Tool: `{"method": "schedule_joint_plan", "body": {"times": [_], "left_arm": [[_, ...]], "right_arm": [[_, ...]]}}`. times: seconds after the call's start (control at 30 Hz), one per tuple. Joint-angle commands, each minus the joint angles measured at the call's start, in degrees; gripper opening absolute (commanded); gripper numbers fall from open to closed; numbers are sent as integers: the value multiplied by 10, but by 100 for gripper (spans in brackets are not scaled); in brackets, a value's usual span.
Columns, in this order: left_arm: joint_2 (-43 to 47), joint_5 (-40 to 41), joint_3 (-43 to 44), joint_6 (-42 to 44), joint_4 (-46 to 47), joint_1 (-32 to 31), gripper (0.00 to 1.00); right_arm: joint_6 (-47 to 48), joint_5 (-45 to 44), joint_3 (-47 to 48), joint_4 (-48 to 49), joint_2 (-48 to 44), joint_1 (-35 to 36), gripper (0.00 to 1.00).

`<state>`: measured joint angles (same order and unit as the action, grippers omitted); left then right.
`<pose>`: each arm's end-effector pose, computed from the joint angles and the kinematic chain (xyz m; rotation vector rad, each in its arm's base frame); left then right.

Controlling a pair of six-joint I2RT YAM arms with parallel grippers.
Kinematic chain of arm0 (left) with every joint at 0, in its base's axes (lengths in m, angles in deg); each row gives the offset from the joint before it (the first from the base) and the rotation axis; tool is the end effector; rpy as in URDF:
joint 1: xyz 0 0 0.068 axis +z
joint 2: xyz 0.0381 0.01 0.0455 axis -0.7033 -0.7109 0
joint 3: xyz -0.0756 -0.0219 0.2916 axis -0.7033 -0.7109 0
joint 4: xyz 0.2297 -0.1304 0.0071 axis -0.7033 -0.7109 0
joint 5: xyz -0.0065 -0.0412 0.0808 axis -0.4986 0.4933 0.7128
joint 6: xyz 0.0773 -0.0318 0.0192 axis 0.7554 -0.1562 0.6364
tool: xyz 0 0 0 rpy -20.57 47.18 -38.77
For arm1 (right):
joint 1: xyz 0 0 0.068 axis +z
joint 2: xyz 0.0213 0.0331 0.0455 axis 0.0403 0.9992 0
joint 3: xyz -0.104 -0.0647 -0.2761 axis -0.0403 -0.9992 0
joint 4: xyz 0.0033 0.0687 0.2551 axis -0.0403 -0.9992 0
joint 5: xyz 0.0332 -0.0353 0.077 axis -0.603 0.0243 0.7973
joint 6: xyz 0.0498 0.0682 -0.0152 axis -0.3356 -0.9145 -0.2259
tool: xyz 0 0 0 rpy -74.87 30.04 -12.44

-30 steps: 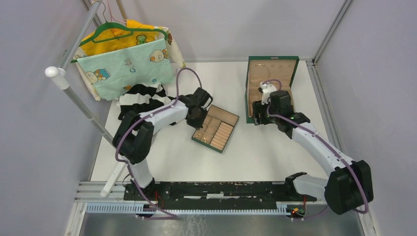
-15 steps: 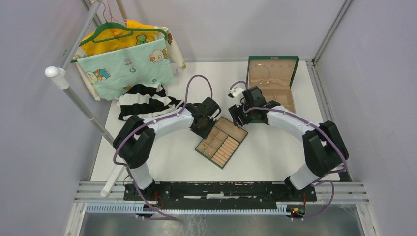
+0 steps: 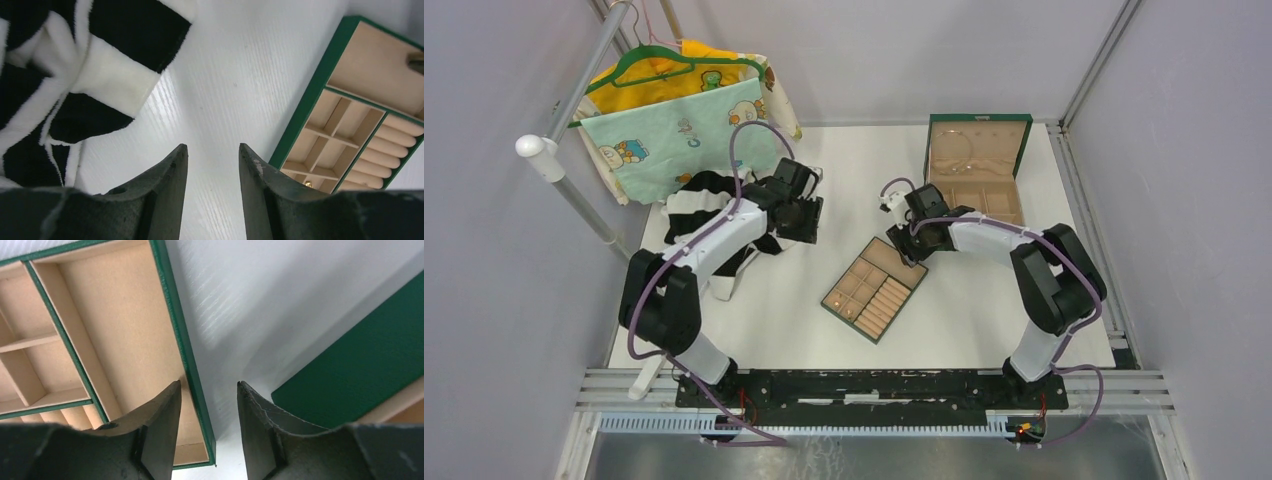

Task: Organize the mixed jewelry

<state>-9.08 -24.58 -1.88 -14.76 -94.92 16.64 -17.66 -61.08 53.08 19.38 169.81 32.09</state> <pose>0.3106 -0.1649 0.2347 0.4081 2.6279 -0.2172 0.3188 0.1929 0.1585 -0.8595 2.4978 0.2993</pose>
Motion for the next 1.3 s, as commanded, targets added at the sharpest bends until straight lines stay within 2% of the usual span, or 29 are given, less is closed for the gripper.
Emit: {"method": "schedule_joint_plan", "body": {"times": [0.0, 0.17, 0.3, 0.43, 0.77, 1.0, 1.27], "left_arm": [[14, -28, 48, -50, 11, 26, 48], [7, -27, 85, -61, -1, 36, 48], [1, -13, 110, -57, -10, 42, 47], [-3, 30, 132, -48, -22, 45, 47], [3, 24, 187, -47, -41, 55, 47], [3, 13, 192, -49, -43, 62, 47], [-7, -18, 194, -55, -34, 63, 47]], "right_arm": [[1, -23, -6, 25, 2, 17, 46], [-21, -30, -25, 29, -21, 17, 26], [-54, -37, -28, 17, -38, 17, 1], [-101, -44, -26, 0, -64, 18, 0], [-129, -34, 5, -49, -143, 6, 0], [-116, -25, 50, -138, -176, -84, 0], [-76, -66, 98, -203, -194, -210, 0]]}}
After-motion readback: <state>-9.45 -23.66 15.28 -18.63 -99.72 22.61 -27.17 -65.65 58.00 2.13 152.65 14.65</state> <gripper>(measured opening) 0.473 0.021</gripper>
